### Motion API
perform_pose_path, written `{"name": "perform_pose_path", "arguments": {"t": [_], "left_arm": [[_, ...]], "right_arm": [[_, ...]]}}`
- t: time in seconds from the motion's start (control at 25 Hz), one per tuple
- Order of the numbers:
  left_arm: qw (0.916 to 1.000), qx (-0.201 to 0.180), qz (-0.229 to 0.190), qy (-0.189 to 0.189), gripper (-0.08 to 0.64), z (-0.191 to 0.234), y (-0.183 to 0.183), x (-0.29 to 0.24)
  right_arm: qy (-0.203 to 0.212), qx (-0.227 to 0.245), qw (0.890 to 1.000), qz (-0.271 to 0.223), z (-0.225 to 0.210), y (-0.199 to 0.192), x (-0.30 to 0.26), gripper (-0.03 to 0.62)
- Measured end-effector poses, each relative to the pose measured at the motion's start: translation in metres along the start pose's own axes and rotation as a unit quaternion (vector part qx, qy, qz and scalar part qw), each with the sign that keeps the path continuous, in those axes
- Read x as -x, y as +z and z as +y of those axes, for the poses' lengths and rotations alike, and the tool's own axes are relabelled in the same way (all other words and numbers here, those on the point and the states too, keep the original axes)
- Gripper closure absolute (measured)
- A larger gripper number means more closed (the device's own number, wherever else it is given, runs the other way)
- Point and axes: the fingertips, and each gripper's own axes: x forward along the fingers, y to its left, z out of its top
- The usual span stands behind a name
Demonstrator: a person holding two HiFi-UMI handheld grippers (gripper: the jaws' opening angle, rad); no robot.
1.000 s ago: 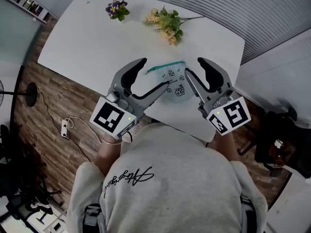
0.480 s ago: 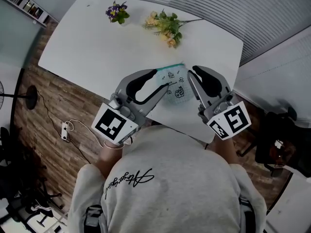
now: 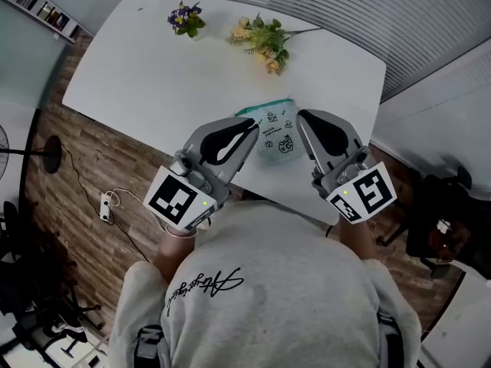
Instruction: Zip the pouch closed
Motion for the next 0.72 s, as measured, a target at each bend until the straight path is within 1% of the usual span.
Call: {"name": "perform_pose_path", "arguments": {"t": [0.24, 0.44, 0.72], "left_arm": [[1.0000, -0.004, 0.001, -0.005, 0.558, -0.0029, 0.0013, 0.0000], [0.9999, -0.007, 0.000, -0.009, 0.560, -0.0060, 0.0006, -0.0016], [0.9999, -0.006, -0.002, -0.013, 0.560, -0.0076, 0.0019, -0.0030]], "right_arm": [[0.010, -0.001, 1.000, -0.002, 0.0036, 0.0007, -0.0002, 0.589], [0.016, 0.006, 1.000, -0.010, 0.0061, 0.0039, 0.0018, 0.589], [0.018, 0.017, 1.000, -0.009, 0.0085, 0.0072, 0.0038, 0.591]]}}
